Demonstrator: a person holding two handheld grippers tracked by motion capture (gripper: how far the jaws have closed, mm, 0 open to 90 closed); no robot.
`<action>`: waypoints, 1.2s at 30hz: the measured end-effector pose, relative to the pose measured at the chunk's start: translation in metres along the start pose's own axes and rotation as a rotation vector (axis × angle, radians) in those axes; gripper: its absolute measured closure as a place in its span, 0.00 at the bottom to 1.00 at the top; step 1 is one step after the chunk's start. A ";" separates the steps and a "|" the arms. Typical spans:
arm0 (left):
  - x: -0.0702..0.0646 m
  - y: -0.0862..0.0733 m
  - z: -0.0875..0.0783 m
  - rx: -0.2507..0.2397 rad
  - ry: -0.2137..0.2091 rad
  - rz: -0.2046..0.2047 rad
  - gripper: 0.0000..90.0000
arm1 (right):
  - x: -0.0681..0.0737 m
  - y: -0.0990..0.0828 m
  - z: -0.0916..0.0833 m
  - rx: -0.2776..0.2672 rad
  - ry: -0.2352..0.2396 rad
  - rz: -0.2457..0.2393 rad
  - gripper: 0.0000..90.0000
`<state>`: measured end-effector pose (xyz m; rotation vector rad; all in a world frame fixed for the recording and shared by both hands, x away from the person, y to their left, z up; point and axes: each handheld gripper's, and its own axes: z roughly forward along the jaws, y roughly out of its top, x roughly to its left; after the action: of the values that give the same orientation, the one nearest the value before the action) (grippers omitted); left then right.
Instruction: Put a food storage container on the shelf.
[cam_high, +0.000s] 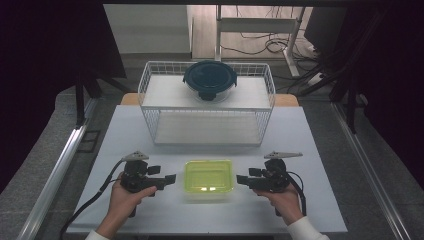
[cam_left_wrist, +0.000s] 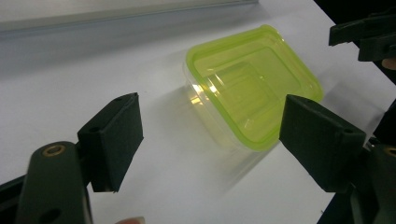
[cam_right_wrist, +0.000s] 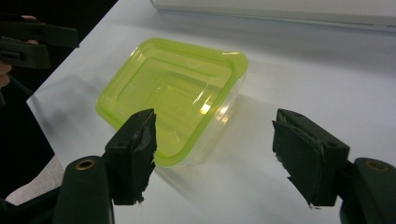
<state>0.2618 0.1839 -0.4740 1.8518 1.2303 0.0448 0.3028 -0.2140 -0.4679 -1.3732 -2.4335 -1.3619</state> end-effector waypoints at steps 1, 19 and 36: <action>0.000 0.000 0.002 0.002 -0.004 -0.001 0.24 | 0.000 0.000 0.001 0.004 0.008 0.005 0.35; 0.013 0.006 0.039 0.067 -0.124 -0.144 0.32 | -0.001 0.001 0.035 0.060 0.040 0.095 0.45; 0.017 0.005 0.067 0.134 -0.221 -0.245 0.54 | -0.012 0.005 0.059 0.096 0.071 0.180 0.61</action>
<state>0.3056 0.1531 -0.5181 1.7508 1.3182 -0.3754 0.3349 -0.1798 -0.5053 -1.4537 -2.2366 -1.2151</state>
